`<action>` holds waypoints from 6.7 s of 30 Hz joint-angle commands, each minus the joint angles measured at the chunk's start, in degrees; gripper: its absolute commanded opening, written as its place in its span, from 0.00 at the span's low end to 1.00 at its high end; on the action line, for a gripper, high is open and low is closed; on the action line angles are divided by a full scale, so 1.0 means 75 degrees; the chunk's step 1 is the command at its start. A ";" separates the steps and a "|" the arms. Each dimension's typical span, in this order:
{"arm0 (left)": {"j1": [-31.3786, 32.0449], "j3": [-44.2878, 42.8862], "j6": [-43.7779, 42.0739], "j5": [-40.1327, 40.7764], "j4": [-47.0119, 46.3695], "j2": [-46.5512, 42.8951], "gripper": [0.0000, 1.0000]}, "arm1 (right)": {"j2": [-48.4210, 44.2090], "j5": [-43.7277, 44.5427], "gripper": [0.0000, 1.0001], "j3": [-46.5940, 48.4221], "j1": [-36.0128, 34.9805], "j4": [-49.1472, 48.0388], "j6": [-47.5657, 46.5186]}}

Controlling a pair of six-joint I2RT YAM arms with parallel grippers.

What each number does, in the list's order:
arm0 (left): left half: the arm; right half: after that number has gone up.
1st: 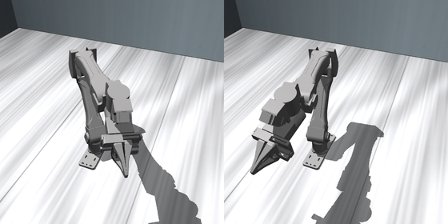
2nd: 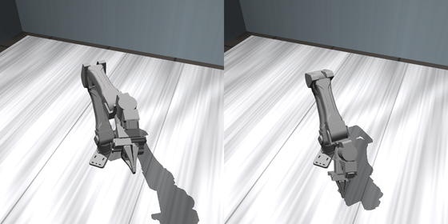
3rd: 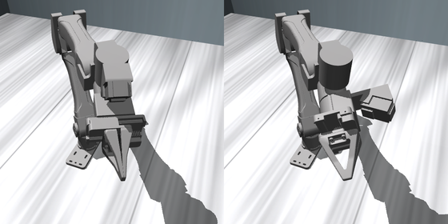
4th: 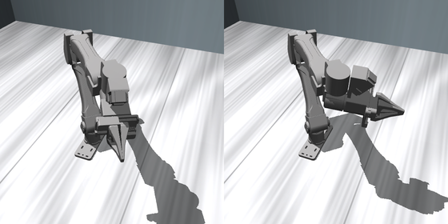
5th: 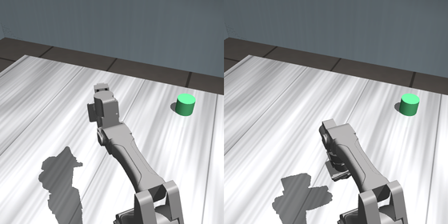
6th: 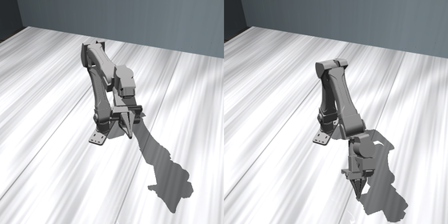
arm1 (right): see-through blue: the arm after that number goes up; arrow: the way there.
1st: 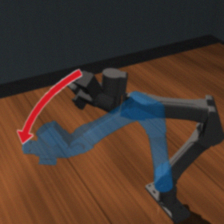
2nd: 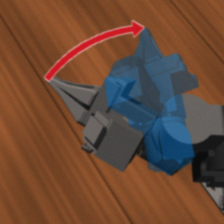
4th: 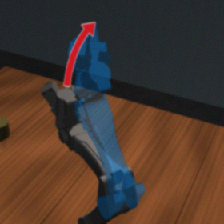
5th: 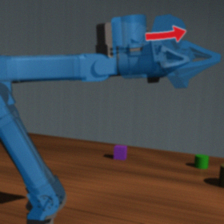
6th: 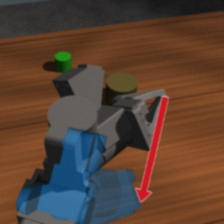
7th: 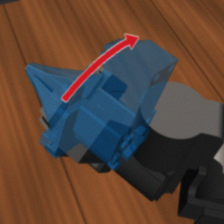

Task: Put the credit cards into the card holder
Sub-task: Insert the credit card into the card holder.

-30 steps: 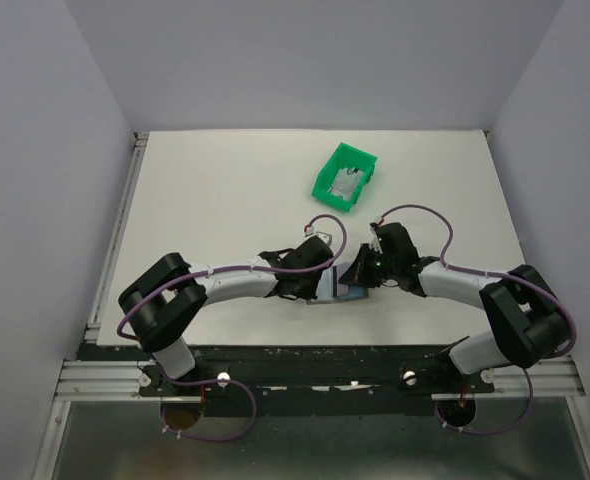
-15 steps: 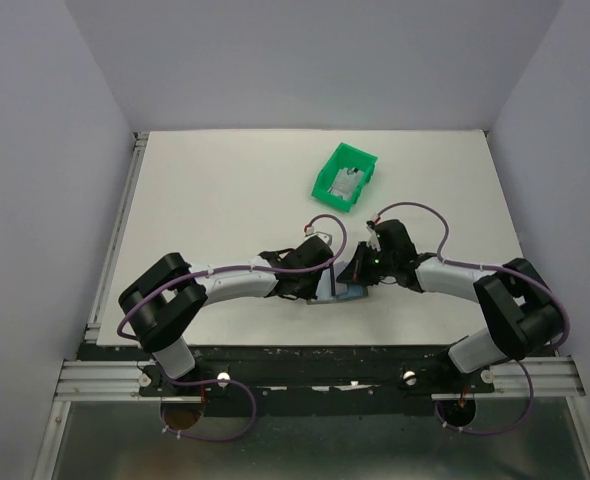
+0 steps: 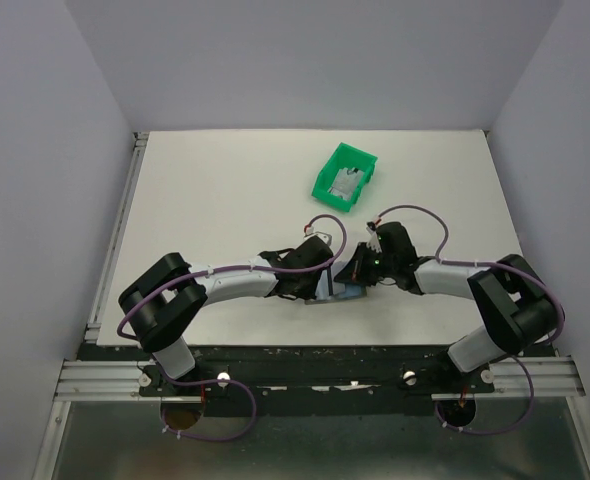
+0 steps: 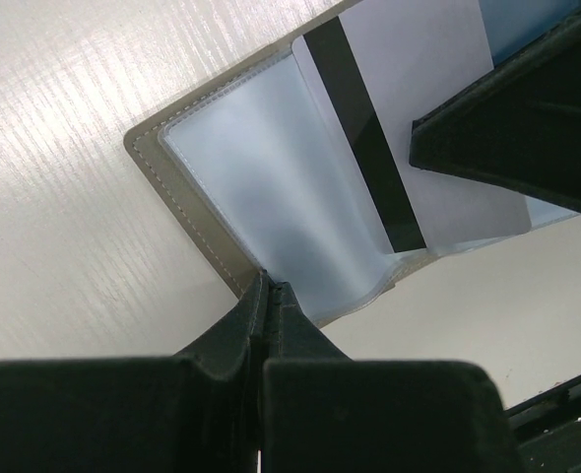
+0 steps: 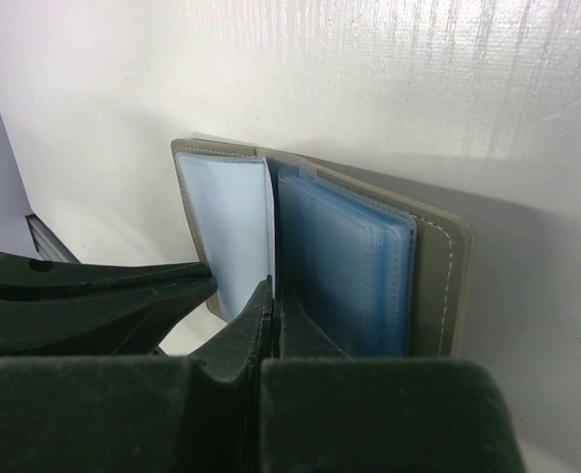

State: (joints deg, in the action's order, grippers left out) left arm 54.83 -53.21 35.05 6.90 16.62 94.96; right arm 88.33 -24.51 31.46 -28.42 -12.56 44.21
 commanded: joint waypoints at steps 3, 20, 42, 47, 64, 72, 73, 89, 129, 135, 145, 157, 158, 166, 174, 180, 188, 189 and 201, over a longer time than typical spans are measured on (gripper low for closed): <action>0.0014 -0.0159 0.0050 0.0053 -0.0025 0.0171 0.00 | -0.0094 0.0209 0.01 -0.0433 -0.0065 0.0525 0.0340; 0.0014 -0.0182 0.0050 0.0053 -0.0002 0.0195 0.00 | 0.0163 -0.0165 0.00 -0.0270 -0.0054 0.0303 0.0270; 0.0014 -0.0206 0.0038 0.0053 0.0034 0.0253 0.00 | 0.0609 -0.1091 0.01 -0.0480 -0.0042 -0.0682 0.0329; 0.0014 -0.0229 0.0026 0.0030 0.0057 0.0276 0.00 | 0.0924 -0.1418 0.01 -0.0387 -0.0054 -0.0997 0.0363; 0.0014 -0.0323 0.0026 0.0030 0.0081 0.0300 0.00 | 0.0775 -0.1854 0.33 -0.0071 -0.0065 -0.0871 -0.0022; 0.0014 -0.0183 0.0061 0.0030 0.0022 0.0265 0.00 | -0.0234 -0.0589 0.44 0.0597 -0.0065 0.1661 -0.0983; 0.0014 -0.0183 0.0073 0.0030 0.0010 0.0253 0.00 | -0.0316 -0.0471 0.45 0.0656 -0.0065 0.1976 -0.1054; 0.0002 -0.0183 0.0061 0.0030 0.0022 0.0253 0.00 | -0.0212 0.0058 0.16 0.0656 -0.0065 0.2225 -0.0926; 0.0014 0.0016 0.0131 0.0193 0.0139 0.0043 0.00 | 0.0198 -0.0060 0.00 0.0352 -0.0065 0.2084 -0.0316; -0.0010 0.0216 0.0214 0.0322 0.0139 -0.0145 0.00 | 0.0269 0.0022 0.01 0.0317 -0.0065 0.2084 -0.0327; -0.0349 0.0415 0.0038 0.0475 -0.0013 -0.0438 0.10 | 0.0351 -0.0095 0.00 0.0246 -0.0065 0.1885 -0.0293; -0.0631 0.0602 0.0026 0.0101 -0.0470 -0.0357 0.19 | 0.0479 -0.0399 0.01 0.0118 -0.0065 0.1441 -0.0211; -0.0631 0.0603 0.0026 0.0054 -0.0505 -0.0322 0.19 | 0.0515 -0.0481 0.01 0.0117 -0.0065 0.1359 -0.0164; -0.0619 0.0661 -0.0021 -0.0064 -0.0611 -0.0263 0.19 | 0.0971 -0.1219 0.00 0.0035 -0.0065 0.0445 0.0141; -0.0619 0.0685 0.0003 -0.0158 -0.0646 -0.0169 0.19 | 0.1452 -0.1747 0.01 0.0129 -0.0065 -0.0188 0.0445; -0.0619 0.0650 0.0003 -0.0169 -0.0658 -0.0099 0.18 | 0.1593 -0.1853 0.01 0.0141 -0.0065 -0.0353 0.0504; -0.0619 0.0720 0.0085 0.0322 -0.0540 -0.1034 0.18 | 0.1874 -0.1771 0.01 0.0141 -0.0054 -0.0505 0.0551; -0.0619 0.0708 0.0050 0.0334 -0.0599 -0.1198 0.18 | 0.1932 -0.1771 0.02 0.0141 -0.0065 -0.0529 0.0563; -0.0326 0.0532 -0.0173 -0.0884 -0.2087 -0.0604 0.15 | 0.2226 -0.1759 0.11 0.0258 -0.0065 -0.0611 0.0622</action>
State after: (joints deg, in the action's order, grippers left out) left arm 51.05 -48.10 34.26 4.25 5.52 85.38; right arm 102.39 -41.69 34.13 -28.18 -21.47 50.13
